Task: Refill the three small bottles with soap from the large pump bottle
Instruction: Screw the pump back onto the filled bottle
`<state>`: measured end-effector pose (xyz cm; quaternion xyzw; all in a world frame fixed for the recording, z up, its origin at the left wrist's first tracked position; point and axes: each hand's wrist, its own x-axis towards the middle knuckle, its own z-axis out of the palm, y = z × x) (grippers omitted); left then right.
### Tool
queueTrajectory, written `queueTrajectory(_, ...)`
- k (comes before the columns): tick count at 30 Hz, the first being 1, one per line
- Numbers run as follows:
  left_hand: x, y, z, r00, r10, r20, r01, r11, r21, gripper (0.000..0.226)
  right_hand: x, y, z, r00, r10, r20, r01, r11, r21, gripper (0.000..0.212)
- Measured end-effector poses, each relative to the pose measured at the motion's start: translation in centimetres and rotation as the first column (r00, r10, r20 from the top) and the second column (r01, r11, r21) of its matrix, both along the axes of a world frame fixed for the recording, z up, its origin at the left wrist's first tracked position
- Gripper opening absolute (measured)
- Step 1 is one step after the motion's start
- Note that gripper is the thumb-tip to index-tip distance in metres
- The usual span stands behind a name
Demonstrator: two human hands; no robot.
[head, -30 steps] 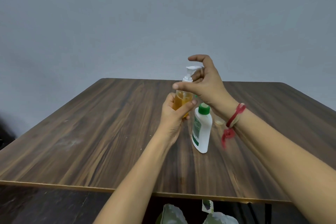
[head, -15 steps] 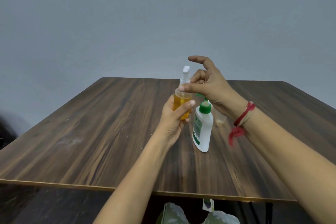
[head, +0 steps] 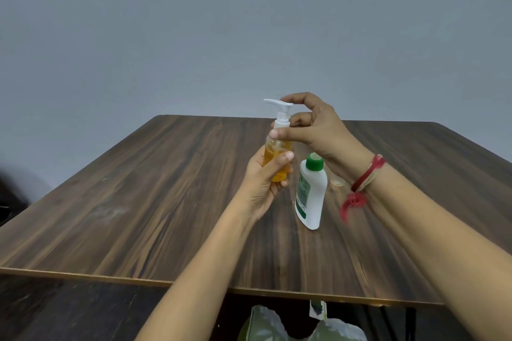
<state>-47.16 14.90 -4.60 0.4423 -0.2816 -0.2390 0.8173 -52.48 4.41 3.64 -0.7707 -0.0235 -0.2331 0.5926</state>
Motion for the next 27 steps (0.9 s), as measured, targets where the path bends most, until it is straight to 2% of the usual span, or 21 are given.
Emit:
queueTrajectory(2, 0.1, 0.2, -0.1, 0.999, -0.027, -0.04, 0.026, 0.999, -0.028, 0.034, 0.1, -0.1, -0.1, 0.999, -0.035, -0.025, 0.035, 0.999, -0.025, 0.057)
queueTrajectory(3, 0.2, 0.3, -0.1, 0.997, -0.053, -0.061, 0.049, 0.997, -0.059, 0.041, 0.0, -0.3, 0.0, 0.997, 0.037, -0.069, -0.038, 0.999, -0.01, 0.054)
queueTrajectory(5, 0.5, 0.7, -0.1, 0.99, -0.12, -0.069, 0.112, 0.987, -0.112, 0.062, -0.4, -0.5, 0.2, 0.946, 0.283, -0.158, -0.272, 0.958, 0.089, 0.039)
queueTrajectory(7, 0.6, 0.8, -0.1, 0.985, -0.171, -0.025, 0.168, 0.982, -0.082, 0.072, -0.7, -0.8, 0.2, 0.896, 0.406, -0.181, -0.384, 0.912, 0.147, 0.033)
queueTrajectory(9, 0.5, 0.7, -0.1, 0.98, -0.198, 0.003, 0.198, 0.979, -0.054, 0.074, -0.6, -1.0, 0.2, 0.884, 0.432, -0.178, -0.412, 0.901, 0.138, 0.032)
queueTrajectory(13, 0.4, 0.4, -0.3, 0.972, -0.228, -0.064, 0.217, 0.966, -0.14, 0.074, -0.4, -0.6, 0.0, 0.867, 0.465, -0.177, -0.45, 0.885, 0.122, 0.031)
queueTrajectory(16, 0.5, 0.5, -0.4, 0.978, -0.201, -0.049, 0.192, 0.97, -0.146, 0.074, -0.3, -0.2, -0.2, 0.898, 0.405, -0.169, -0.4, 0.914, 0.066, 0.026)
queueTrajectory(18, 0.6, 0.5, -0.3, 0.992, -0.125, -0.009, 0.123, 0.984, -0.126, 0.072, -0.2, 0.1, -0.2, 0.944, 0.294, -0.152, -0.303, 0.952, -0.038, 0.022)
queueTrajectory(21, 0.8, 0.3, -0.7, 0.999, -0.014, 0.039, 0.018, 0.994, -0.11, 0.053, 0.2, 1.1, -0.8, 0.987, 0.127, -0.096, -0.135, 0.988, -0.078, 0.019)
queueTrajectory(23, 0.9, 0.1, -1.3, 0.998, 0.046, 0.052, -0.039, 0.991, -0.129, 0.044, 0.8, 2.1, -1.5, 0.998, 0.01, -0.061, -0.015, 0.998, -0.069, 0.013)
queueTrajectory(27, 1.2, -0.2, -2.7, 0.98, 0.162, 0.118, -0.145, 0.979, -0.143, 0.041, 1.6, 3.4, -2.9, 0.978, -0.204, -0.029, 0.199, 0.971, -0.136, 0.007)
